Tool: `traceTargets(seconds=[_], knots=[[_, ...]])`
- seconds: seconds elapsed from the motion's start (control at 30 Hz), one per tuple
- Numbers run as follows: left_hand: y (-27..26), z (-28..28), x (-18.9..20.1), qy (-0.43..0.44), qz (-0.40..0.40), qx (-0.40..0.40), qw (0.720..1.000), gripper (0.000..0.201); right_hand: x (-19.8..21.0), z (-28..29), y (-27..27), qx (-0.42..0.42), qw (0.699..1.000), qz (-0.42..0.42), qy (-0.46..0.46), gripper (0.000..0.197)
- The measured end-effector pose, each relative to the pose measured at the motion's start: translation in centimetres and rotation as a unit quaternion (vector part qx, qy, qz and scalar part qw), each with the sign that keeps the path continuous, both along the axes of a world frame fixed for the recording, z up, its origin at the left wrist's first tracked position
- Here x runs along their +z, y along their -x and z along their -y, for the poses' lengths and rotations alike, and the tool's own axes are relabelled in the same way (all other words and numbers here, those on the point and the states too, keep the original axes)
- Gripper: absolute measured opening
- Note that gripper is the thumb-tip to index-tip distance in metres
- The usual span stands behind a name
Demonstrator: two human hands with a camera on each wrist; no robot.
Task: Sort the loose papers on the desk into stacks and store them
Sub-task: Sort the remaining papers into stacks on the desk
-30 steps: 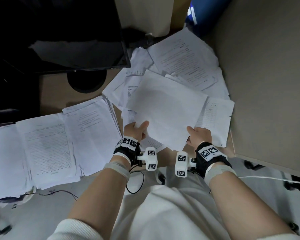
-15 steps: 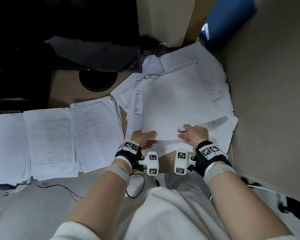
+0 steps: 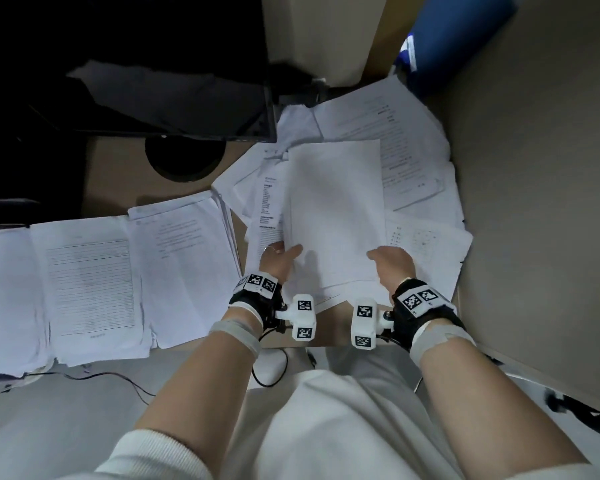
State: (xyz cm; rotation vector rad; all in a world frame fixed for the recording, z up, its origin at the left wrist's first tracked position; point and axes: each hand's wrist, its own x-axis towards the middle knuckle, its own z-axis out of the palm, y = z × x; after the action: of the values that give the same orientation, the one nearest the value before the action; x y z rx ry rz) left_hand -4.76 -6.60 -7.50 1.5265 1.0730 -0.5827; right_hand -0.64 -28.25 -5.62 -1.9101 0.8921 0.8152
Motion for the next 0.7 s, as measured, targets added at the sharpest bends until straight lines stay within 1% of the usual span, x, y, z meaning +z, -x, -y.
traceTargets(seconds=[0.07, 0.1, 0.17, 0.2, 0.23, 0.27, 0.3, 0.33, 0.4, 0.43, 0.47, 0.53, 0.57, 0.63, 0.7], knots=[[-0.4, 0.1, -0.4, -0.051, -0.002, -0.046, 0.998, 0.045, -0.7, 0.5, -0.5, 0.008, 0.999, -0.001, 0.044, 0.063], [-0.5, 0.1, -0.4, -0.054, -0.011, -0.063, 0.997, 0.039, -1.0, 0.6, -0.6, 0.008, 0.999, -0.007, 0.050, 0.072], [-0.5, 0.0, -0.4, -0.022, -0.029, -0.076, 0.996, 0.016, -1.8, 0.5, -0.8, -0.008, 0.999, -0.025, 0.026, 0.087], [-0.5, 0.0, -0.2, -0.002, -0.044, -0.071, 0.997, 0.011, -2.3, 0.4, -0.8, -0.019, 0.999, -0.037, 0.017, 0.094], [-0.4, -0.1, -0.1, 0.019, -0.066, -0.061, 0.996, 0.016, -2.4, 0.1, -0.8, -0.021, 0.999, -0.048, 0.015, 0.100], [-0.1, -0.2, 0.0, 0.046, -0.085, -0.050, 0.994, 0.024, -2.7, 0.1, -0.8, -0.021, 0.998, -0.056, 0.017, 0.102], [0.2, -0.2, 0.1, 0.074, -0.100, -0.047, 0.991, 0.032, -2.7, 0.0, -0.7, -0.012, 0.998, -0.056, 0.016, 0.098], [0.6, 0.0, 0.1, 0.099, -0.110, -0.056, 0.987, 0.037, -2.7, 0.0, -0.8, 0.005, 0.998, -0.053, 0.018, 0.086], [1.1, 0.7, 0.2, 0.126, -0.120, -0.082, 0.981, 0.034, -2.7, 0.4, -0.9, 0.054, 0.998, -0.035, 0.018, 0.050], [1.1, 1.1, 0.2, 0.129, -0.118, -0.077, 0.982, 0.033, -2.6, 0.7, -1.1, 0.081, 0.996, -0.025, 0.025, 0.035], [1.2, 1.7, 0.0, 0.132, -0.109, -0.050, 0.984, 0.034, -2.5, 1.3, -1.3, 0.103, 0.994, -0.022, 0.042, 0.029], [1.0, 2.4, -0.4, 0.112, -0.087, 0.018, 0.990, 0.035, -2.0, 2.0, -2.1, 0.145, 0.984, -0.028, 0.098, 0.030], [1.0, 2.9, -0.5, 0.097, -0.081, 0.038, 0.991, 0.032, -1.5, 2.4, -2.7, 0.177, 0.974, -0.037, 0.135, 0.032], [1.1, 4.0, -1.0, 0.088, -0.079, 0.050, 0.992, 0.027, -1.1, 3.3, -4.1, 0.257, 0.943, -0.060, 0.203, 0.037], [1.4, 5.2, -1.1, 0.094, -0.102, 0.064, 0.988, 0.027, -0.8, 3.8, -5.4, 0.317, 0.913, -0.070, 0.245, 0.041]])
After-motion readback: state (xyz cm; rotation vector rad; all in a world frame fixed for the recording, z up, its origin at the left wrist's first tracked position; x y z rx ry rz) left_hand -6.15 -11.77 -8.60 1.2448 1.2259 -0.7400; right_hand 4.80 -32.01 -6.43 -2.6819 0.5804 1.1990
